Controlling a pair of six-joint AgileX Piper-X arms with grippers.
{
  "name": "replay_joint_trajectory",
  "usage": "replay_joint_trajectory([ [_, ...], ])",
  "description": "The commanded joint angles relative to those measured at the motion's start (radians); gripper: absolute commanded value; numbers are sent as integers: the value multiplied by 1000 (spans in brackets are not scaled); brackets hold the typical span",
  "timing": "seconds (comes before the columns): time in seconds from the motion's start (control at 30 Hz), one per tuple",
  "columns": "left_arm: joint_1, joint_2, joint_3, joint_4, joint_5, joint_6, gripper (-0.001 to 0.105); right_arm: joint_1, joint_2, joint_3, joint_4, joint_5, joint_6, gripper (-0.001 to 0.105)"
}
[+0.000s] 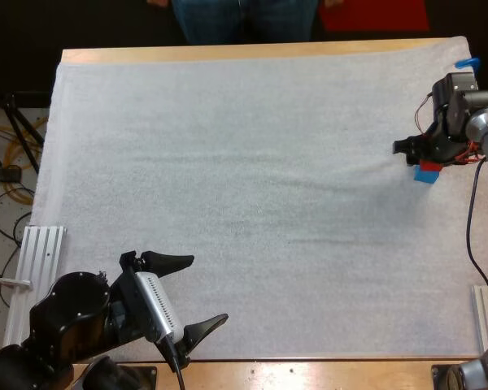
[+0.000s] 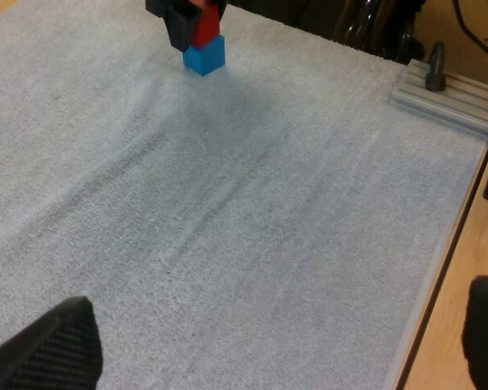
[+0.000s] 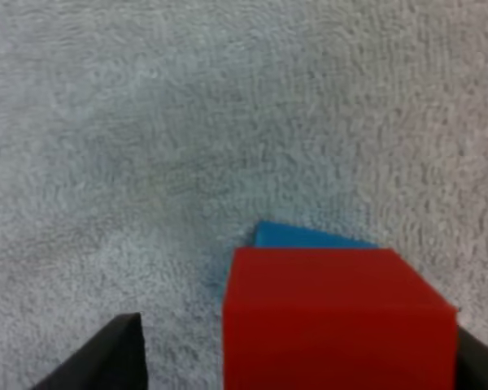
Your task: Stack red cube on blue cube
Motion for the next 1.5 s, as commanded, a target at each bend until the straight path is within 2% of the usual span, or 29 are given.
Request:
replay_joint_trajectory([
  [0.0,-3,-2,-6,-2,-8,-9,87,3,-11,-9,-6,-14,5,63],
  [0.3,-3,-2,-6,-2,-8,-9,87,6,-159,-9,-16,-14,5,63],
  [0.5,-3,-2,-6,-2,-8,-9,87,6,-313,-6,84,-14,10,63],
  [0.63,-3,-2,-6,-4,-8,-19,87,6,-450,24,100,-23,10,63],
  [0.7,-3,-2,-6,-8,-39,-44,87,6,-512,48,95,-23,13,63],
  [0.77,8,-2,-6,-26,-130,-66,87,6,-606,92,66,-23,12,63],
  [0.8,12,-2,-6,-36,-147,-66,87,6,-629,111,47,-23,12,63],
  [0.87,56,4,-6,-85,-213,-60,87,6,-708,164,-7,-21,12,63],
  [1.1,294,62,-21,-177,-157,-28,87,6,-877,296,-69,-21,3,63],
  [1.27,535,83,-98,-177,-149,63,87,6,-1012,370,-74,33,-30,63],
  [1.37,609,78,-147,-174,-141,65,87,6,-1090,398,-74,33,-42,63],
  [1.47,611,66,-180,-158,-139,65,87,6,-1168,421,-74,43,-42,63],
])
